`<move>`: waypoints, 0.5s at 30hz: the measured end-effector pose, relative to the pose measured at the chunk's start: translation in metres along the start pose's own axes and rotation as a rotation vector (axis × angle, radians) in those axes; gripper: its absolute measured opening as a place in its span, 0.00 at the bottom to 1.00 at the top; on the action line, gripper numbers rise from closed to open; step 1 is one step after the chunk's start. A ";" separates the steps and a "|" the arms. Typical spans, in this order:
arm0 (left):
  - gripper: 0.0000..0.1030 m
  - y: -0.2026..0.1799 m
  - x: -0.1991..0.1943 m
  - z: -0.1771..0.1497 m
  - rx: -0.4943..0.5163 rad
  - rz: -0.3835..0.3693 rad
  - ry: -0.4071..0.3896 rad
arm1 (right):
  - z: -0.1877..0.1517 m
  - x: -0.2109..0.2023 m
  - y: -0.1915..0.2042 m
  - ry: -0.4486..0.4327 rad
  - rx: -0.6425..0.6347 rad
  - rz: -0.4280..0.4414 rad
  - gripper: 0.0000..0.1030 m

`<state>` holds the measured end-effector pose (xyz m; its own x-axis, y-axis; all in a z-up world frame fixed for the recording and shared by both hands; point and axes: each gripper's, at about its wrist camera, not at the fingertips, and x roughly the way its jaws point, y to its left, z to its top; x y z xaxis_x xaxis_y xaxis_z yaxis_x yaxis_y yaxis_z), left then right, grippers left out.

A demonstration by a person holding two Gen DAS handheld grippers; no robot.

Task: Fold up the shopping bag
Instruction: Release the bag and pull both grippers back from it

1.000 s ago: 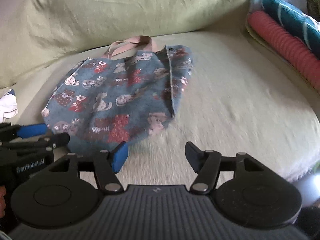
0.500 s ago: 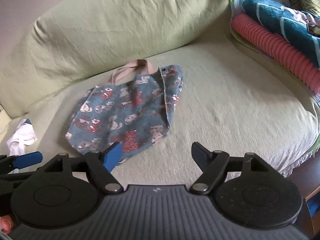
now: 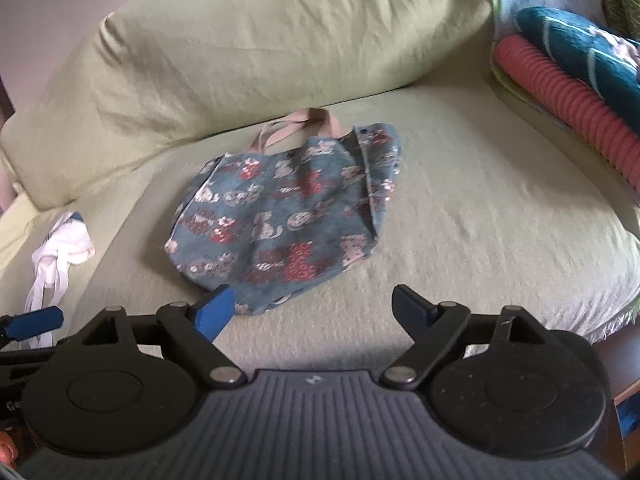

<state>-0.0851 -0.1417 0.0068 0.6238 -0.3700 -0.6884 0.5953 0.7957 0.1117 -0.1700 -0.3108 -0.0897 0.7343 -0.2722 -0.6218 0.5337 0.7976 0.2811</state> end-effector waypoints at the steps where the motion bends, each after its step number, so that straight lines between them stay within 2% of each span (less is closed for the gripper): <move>1: 0.74 0.003 0.002 -0.002 -0.012 0.000 0.005 | -0.001 0.003 0.002 0.009 -0.010 0.000 0.84; 8: 0.74 0.024 0.027 -0.013 -0.097 -0.060 0.068 | -0.016 0.027 0.003 0.087 -0.015 -0.005 0.87; 15: 0.74 0.029 0.056 -0.004 -0.138 -0.124 0.068 | -0.024 0.047 -0.010 0.132 0.015 -0.058 0.88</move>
<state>-0.0348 -0.1370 -0.0313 0.5117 -0.4399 -0.7380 0.5876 0.8058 -0.0729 -0.1508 -0.3182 -0.1393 0.6411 -0.2431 -0.7279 0.5805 0.7741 0.2526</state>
